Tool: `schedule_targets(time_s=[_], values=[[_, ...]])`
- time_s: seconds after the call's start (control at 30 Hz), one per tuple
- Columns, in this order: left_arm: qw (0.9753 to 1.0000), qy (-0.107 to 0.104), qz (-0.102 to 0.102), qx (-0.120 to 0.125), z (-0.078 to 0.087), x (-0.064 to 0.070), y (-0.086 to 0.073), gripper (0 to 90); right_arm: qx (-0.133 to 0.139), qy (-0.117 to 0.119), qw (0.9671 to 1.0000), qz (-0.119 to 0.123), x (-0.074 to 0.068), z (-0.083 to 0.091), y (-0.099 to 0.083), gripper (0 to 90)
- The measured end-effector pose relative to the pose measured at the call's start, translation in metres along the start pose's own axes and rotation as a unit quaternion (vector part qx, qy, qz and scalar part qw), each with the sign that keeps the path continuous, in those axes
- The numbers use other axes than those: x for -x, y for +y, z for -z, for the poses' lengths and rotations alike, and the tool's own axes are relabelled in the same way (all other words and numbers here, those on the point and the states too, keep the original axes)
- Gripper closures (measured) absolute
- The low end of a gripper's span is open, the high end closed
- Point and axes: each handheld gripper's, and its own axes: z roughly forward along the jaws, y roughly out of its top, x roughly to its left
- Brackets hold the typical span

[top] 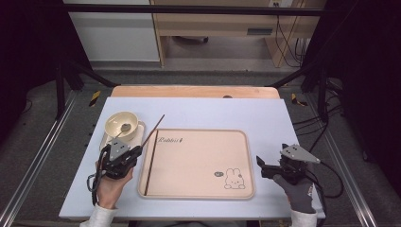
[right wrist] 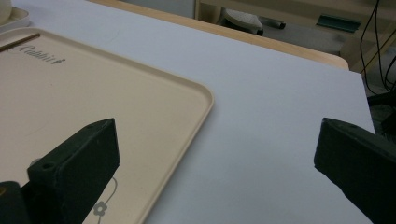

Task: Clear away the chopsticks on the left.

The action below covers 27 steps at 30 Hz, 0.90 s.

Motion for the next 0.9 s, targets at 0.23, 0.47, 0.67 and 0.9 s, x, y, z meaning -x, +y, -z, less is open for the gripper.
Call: schedule_targets(time_s=[0.23, 0.47, 0.67, 0.9], values=[[1.0000, -0.002, 0.001, -0.003, 0.000, 0.007, 0.004, 85.0, -0.001, -0.001, 1.0000, 0.000, 0.000, 0.001, 0.000, 0.5], [0.9997, 0.014, 0.010, 0.017, 0.009, 0.017, 0.010, 85.0, 0.000, -0.003, 1.0000, -0.002, 0.002, 0.003, 0.000, 0.5], [0.9987, 0.027, 0.032, 0.030, 0.015, 0.024, 0.014, 85.0, 0.000, 0.000, 1.0000, -0.002, 0.001, 0.002, 0.000, 0.4], [0.9963, 0.037, 0.066, 0.041, 0.013, 0.035, 0.013, 85.0, 0.008, -0.001, 1.0000, -0.005, 0.003, 0.006, 0.001, 0.4]])
